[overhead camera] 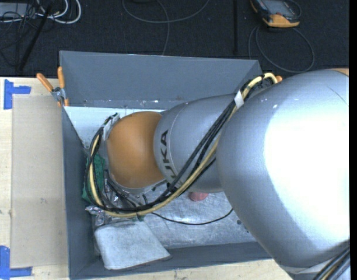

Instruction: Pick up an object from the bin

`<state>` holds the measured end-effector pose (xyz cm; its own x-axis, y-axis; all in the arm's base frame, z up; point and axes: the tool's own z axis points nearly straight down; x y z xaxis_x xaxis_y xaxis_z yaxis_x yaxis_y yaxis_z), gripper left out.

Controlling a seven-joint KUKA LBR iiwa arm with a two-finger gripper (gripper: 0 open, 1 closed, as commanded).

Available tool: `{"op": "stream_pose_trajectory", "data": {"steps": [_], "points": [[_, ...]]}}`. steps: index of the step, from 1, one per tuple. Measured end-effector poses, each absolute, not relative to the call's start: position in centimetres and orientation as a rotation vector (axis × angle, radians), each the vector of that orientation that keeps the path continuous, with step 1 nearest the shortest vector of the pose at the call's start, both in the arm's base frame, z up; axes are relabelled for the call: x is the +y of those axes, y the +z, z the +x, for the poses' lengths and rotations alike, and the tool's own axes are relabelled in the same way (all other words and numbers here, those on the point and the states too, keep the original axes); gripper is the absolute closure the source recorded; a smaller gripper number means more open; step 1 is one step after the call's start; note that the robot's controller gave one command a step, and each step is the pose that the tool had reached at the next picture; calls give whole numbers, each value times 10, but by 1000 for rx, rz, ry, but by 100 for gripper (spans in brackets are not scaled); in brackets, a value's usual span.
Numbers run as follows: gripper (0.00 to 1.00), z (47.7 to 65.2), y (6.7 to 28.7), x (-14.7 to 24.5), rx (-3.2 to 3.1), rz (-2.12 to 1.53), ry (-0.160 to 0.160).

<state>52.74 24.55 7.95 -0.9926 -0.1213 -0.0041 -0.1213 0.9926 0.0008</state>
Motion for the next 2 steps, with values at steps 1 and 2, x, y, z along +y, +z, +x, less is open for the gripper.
{"op": "stream_pose_trajectory", "data": {"steps": [1,2], "points": [[0,534,83,245,3107,-186,9],[100,530,82,246,3122,-186,7]]}}
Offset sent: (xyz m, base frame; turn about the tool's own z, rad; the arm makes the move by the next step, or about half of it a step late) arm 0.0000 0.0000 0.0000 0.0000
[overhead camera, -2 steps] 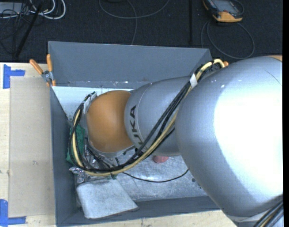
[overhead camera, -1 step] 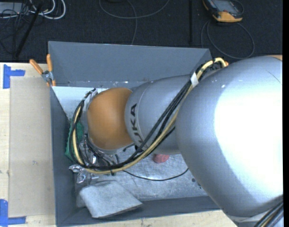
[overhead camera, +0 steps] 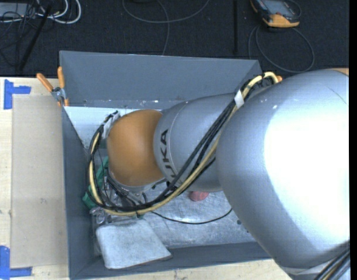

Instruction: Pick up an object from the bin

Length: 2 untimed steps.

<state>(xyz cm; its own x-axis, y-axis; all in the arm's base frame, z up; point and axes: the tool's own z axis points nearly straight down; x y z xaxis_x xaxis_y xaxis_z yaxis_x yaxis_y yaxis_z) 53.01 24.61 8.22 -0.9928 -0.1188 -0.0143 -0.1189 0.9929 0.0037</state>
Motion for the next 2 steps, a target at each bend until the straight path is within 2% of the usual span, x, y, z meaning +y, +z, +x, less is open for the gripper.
{"op": "stream_pose_trajectory", "data": {"steps": [1,2], "points": [[100,539,161,244,3125,-221,4],[100,548,229,238,3128,-179,4]]}}
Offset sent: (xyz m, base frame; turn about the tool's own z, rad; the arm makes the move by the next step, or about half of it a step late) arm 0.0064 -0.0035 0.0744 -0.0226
